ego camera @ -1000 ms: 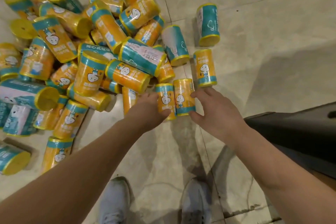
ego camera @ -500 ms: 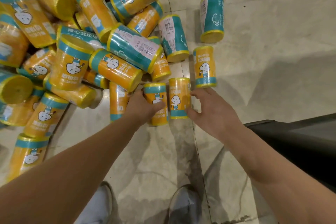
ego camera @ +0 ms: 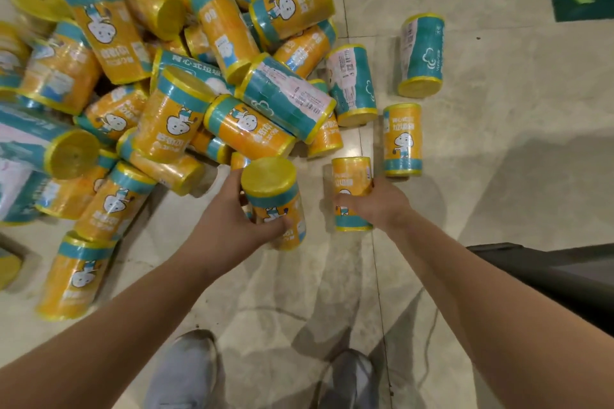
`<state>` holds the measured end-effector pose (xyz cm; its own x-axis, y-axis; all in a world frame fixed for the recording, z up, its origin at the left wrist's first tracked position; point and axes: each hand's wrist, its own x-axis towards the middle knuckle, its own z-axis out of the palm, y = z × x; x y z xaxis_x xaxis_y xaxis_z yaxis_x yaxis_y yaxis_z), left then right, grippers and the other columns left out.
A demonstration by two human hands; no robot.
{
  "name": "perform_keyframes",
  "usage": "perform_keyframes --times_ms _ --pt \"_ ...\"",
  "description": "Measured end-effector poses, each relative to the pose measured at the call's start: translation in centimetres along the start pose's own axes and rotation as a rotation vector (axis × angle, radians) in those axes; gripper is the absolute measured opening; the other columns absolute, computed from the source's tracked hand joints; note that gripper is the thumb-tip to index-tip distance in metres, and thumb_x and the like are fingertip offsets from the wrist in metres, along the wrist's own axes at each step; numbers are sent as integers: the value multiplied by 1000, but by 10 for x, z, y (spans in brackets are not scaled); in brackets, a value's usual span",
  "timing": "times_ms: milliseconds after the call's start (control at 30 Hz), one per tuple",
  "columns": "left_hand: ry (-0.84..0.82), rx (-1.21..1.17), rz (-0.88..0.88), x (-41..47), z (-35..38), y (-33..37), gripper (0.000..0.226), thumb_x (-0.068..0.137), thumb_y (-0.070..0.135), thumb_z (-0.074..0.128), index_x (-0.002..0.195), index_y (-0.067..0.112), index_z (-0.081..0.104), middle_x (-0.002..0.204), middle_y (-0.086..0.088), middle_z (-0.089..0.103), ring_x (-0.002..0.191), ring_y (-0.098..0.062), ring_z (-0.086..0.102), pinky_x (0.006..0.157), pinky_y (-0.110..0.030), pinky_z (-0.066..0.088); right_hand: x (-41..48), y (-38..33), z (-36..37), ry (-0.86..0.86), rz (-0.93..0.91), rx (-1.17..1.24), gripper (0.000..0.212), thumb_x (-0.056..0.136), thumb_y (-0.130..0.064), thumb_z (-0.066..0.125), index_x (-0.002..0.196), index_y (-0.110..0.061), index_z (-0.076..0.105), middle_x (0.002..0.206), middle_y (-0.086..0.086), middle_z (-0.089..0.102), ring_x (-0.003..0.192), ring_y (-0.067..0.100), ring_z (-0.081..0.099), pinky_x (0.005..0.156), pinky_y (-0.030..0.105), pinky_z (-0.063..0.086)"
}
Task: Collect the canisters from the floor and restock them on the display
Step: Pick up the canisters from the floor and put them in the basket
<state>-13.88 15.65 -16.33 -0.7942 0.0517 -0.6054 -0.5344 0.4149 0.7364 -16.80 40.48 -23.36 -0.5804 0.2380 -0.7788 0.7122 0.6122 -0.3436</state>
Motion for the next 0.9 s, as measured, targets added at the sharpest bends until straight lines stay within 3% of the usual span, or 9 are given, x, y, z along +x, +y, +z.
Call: perform_keyframes --times_ms 67,167,300,367,467,567,667,767,900 --pt "43 -23 5 -6 -9 11 69 73 21 90 125 40 49 115 22 65 102 13 60 79 -11 47 -15 0 -7 7 -11 55 63 71 -47 87 121 -23 57 111 -5 67 97 16 65 80 31 53" --pt "105 -85 7 -25 -20 41 70 71 20 91 125 38 48 115 22 63 99 16 58 76 -10 48 -65 -15 -30 58 -70 131 61 71 -36 89 115 -25 49 95 -16 58 85 7 59 71 24 45" --pt "147 -123 49 -66 -44 101 73 71 16 91 129 30 49 119 15 65 109 5 61 81 -12 53 -146 -54 -83 128 -181 224 62 65 -34 93 108 -31 48 97 -18 62 92 8 64 84 33 54" --pt "138 -114 92 -92 -63 140 73 72 14 90 130 31 49 117 16 66 109 4 62 81 -10 53 -190 -81 -118 128 -236 273 67 65 -34 93 113 -32 47 100 -18 63 93 3 64 82 28 55" --pt "120 -83 159 -134 -95 208 71 72 17 91 121 48 50 112 22 67 104 5 64 81 -14 52 -265 -120 -174 171 -331 339 70 65 -36 94 116 -35 47 99 -21 65 87 -10 63 78 22 54" --pt "129 -84 245 -182 -134 285 76 68 17 94 115 57 50 114 24 66 109 0 64 90 -24 53 -343 -159 -227 232 -418 346 70 62 -41 94 114 -37 47 101 -20 66 93 -2 65 84 31 57" --pt "128 -58 340 -239 -176 361 80 67 14 94 123 48 50 120 19 66 110 0 64 89 -20 53 -425 -196 -276 286 -494 335 68 61 -41 94 108 -46 45 103 -23 65 97 -2 64 88 34 56" --pt "152 -40 435 -300 -217 438 81 58 20 99 116 51 51 111 24 67 102 3 67 82 -13 53 -511 -234 -323 326 -589 316 68 64 -37 94 111 -45 46 105 -26 65 99 -7 61 87 22 53" --pt "168 -14 592 -376 -267 520 74 56 37 91 114 58 50 112 29 65 106 2 65 84 -11 51 -620 -270 -374 352 -721 308 67 67 -32 92 118 -42 48 108 -31 63 103 -11 59 79 3 43"
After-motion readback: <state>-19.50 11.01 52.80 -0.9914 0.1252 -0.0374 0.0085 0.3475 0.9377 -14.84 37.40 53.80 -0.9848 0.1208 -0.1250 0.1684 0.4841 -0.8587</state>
